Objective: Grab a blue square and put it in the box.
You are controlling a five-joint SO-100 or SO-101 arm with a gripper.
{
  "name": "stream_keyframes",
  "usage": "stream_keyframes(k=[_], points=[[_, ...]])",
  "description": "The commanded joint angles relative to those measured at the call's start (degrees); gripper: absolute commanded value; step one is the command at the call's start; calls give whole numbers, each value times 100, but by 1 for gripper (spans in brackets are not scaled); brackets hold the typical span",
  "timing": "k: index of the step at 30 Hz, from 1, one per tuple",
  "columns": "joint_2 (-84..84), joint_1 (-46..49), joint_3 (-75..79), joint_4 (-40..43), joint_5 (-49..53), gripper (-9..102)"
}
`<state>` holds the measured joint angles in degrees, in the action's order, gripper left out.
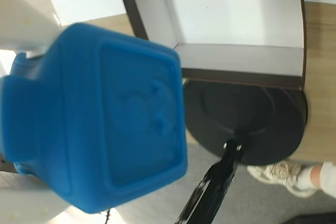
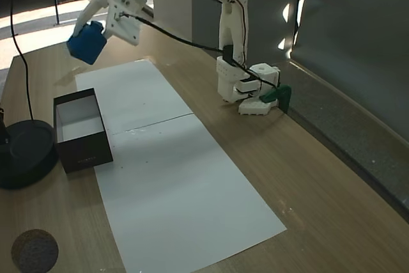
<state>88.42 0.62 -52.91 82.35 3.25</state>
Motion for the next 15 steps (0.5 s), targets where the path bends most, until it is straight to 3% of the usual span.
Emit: stream_keyframes(k=[1, 11, 15], points=[[-404, -9, 360, -264, -53, 10], [-1995, 211, 360, -940, -53, 12], [-2250, 211, 360, -861, -53, 24]])
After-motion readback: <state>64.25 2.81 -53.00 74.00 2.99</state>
